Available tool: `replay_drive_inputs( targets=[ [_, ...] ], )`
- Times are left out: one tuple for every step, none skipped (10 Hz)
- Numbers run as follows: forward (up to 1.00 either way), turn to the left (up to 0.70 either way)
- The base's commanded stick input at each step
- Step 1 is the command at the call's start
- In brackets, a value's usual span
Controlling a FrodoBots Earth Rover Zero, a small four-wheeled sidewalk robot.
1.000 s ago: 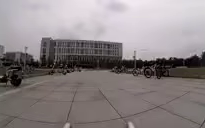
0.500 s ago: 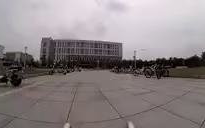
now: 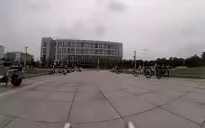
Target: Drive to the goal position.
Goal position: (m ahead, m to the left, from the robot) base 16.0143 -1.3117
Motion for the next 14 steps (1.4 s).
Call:
replay_drive_inputs(
  targets=[
    [0.00,0.85],
    [0.00,0.29],
    [0.00,0.00],
    [0.00,0.00],
    [0.49,0.00],
    [0.73,0.00],
    [0.80,0.00],
    [0.85,0.00],
    [0.85,0.00],
    [0.85,0.00],
    [0.85,0.00],
    [0.85,0.00],
    [0.85,0.00],
    [0.85,0.00]
  ],
)
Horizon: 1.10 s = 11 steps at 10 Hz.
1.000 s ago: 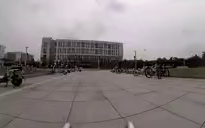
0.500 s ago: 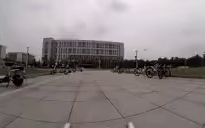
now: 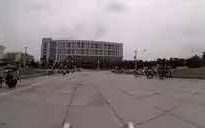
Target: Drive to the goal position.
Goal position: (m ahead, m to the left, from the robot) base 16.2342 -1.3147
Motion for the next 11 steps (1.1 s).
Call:
replay_drive_inputs(
  targets=[
    [0.85,0.00],
    [0.85,0.00],
    [0.85,0.00],
    [0.85,0.00],
    [0.85,0.00],
    [0.85,0.00],
    [0.85,0.00],
    [0.85,0.00],
    [0.85,0.00],
    [0.85,0.00],
    [0.85,0.00]
  ],
)
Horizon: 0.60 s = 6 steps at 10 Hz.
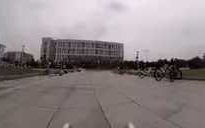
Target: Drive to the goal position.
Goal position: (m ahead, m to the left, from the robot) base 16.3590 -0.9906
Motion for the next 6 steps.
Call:
replay_drive_inputs(
  targets=[
    [0.85,-0.06],
    [0.85,-0.14],
    [0.85,-0.15],
    [0.85,-0.10],
    [0.85,0.00],
    [0.85,0.00]
  ],
)
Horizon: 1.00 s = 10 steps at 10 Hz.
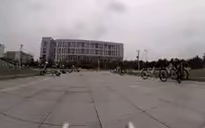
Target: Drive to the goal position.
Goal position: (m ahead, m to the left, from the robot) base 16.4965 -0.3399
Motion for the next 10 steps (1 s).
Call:
replay_drive_inputs(
  targets=[
    [0.85,0.00],
    [0.85,0.00],
    [0.85,0.00],
    [0.85,0.00],
    [0.85,0.18],
    [0.85,0.32],
    [0.85,0.05],
    [0.85,0.00],
    [0.85,0.00],
    [0.85,0.00]
  ],
)
